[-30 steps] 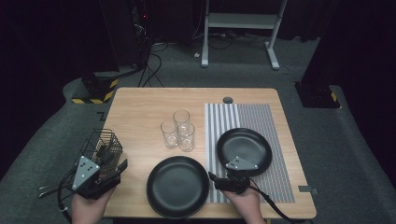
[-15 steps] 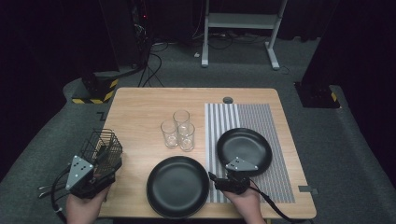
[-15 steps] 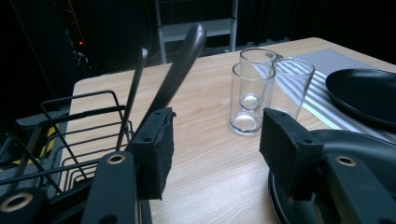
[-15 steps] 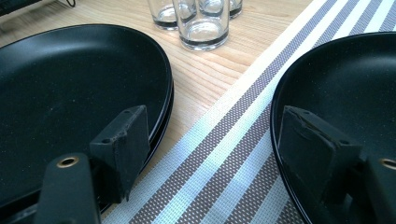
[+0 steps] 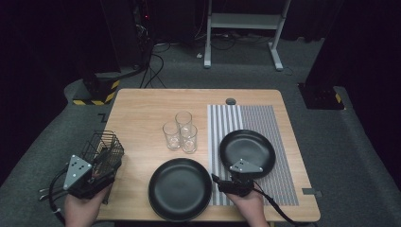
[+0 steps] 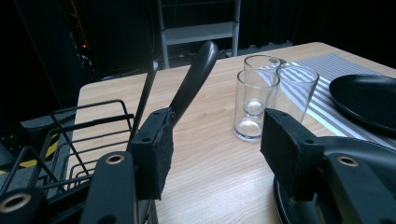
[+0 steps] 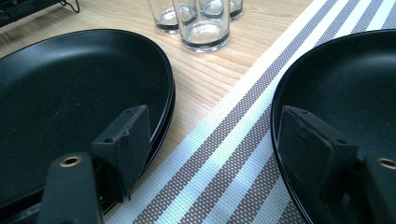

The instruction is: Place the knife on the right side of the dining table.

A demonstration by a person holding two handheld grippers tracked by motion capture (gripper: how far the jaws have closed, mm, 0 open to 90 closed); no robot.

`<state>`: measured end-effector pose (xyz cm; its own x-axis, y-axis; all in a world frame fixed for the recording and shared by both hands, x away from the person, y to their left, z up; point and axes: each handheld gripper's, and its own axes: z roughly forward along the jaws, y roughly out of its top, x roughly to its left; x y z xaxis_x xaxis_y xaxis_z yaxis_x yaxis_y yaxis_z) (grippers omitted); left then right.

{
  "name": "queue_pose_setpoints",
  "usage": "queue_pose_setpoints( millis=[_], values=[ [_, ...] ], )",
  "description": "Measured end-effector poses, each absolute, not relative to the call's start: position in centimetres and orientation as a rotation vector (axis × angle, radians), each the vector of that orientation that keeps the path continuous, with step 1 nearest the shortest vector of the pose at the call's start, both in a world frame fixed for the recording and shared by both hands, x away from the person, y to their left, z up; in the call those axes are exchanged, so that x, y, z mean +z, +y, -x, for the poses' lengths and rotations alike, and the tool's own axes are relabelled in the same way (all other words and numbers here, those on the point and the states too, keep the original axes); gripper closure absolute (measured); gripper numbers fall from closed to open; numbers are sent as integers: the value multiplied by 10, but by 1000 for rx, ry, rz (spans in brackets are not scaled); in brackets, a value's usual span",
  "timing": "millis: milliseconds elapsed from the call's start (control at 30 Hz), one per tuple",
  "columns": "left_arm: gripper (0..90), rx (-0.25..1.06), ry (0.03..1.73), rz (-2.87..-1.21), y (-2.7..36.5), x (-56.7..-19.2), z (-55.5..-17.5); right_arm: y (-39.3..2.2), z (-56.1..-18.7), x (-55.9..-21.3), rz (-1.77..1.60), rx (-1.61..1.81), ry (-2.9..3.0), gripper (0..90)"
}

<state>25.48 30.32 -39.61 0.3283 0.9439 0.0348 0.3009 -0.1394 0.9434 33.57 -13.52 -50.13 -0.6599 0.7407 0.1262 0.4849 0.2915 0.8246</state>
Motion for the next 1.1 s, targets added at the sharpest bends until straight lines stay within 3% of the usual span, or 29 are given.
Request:
queue_pose_setpoints(
  millis=[633, 800, 1100],
  values=[
    [443, 848, 1138, -1649, 297, -376, -281, -140, -336, -500, -1151, 1342, 2261, 270],
    [481, 851, 1157, -1663, 294, -378, -289, -141, -336, -499, -1157, 1351, 2256, 274],
    [642, 910, 1181, -1678, 291, -378, -291, -143, -337, -499, -1170, 1367, 2246, 281]
  ],
)
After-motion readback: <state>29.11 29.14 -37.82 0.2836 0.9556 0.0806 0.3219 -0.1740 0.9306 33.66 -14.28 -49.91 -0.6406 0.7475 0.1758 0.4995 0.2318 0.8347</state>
